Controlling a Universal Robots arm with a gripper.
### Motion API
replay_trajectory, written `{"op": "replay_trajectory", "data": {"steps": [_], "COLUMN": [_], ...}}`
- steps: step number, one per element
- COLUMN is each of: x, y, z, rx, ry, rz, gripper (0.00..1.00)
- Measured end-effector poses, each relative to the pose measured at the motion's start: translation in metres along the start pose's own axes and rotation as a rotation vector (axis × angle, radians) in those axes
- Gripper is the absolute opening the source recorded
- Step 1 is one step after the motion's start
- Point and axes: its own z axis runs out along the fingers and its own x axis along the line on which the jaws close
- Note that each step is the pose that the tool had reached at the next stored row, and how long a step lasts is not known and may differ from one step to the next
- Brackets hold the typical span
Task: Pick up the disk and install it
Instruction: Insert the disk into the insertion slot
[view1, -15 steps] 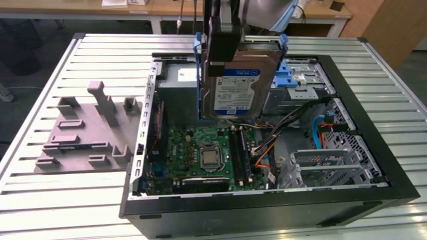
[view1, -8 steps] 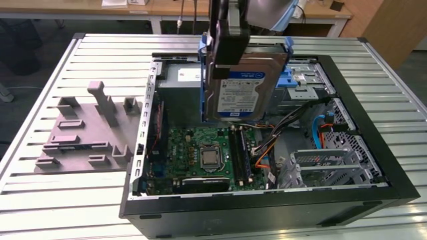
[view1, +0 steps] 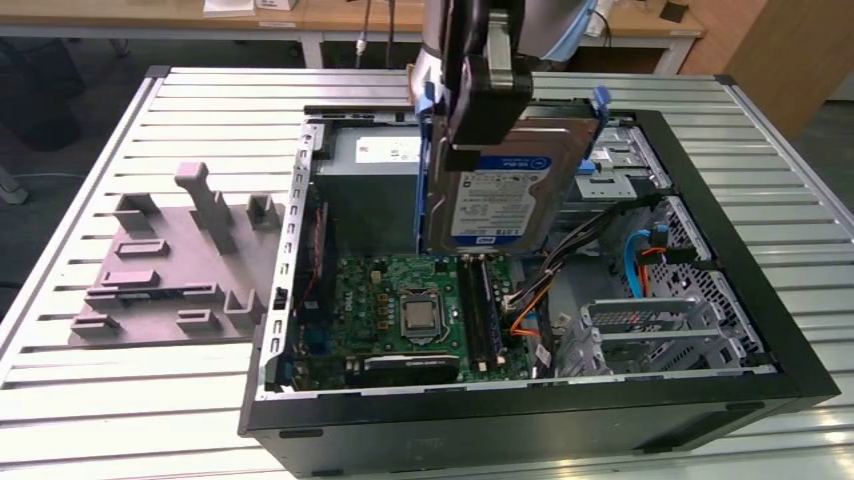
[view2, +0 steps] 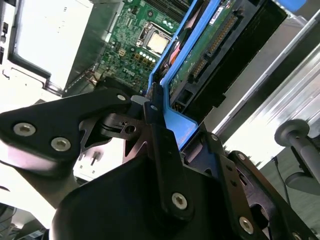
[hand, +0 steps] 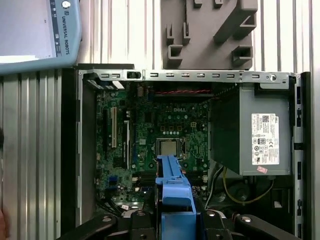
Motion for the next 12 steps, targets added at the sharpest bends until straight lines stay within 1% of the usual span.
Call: {"op": "replay_trajectory", "data": {"steps": [7,12], "x": [0.0160,0.0226], "y": [-0.0046,-0.0122], "z": [-0.0002,0.0000], "rx": [0.0001,0.0001], "ry": [-0.0001,-0.0001], "rz": [0.000,0.000], "gripper": [0.36,0.36]}}
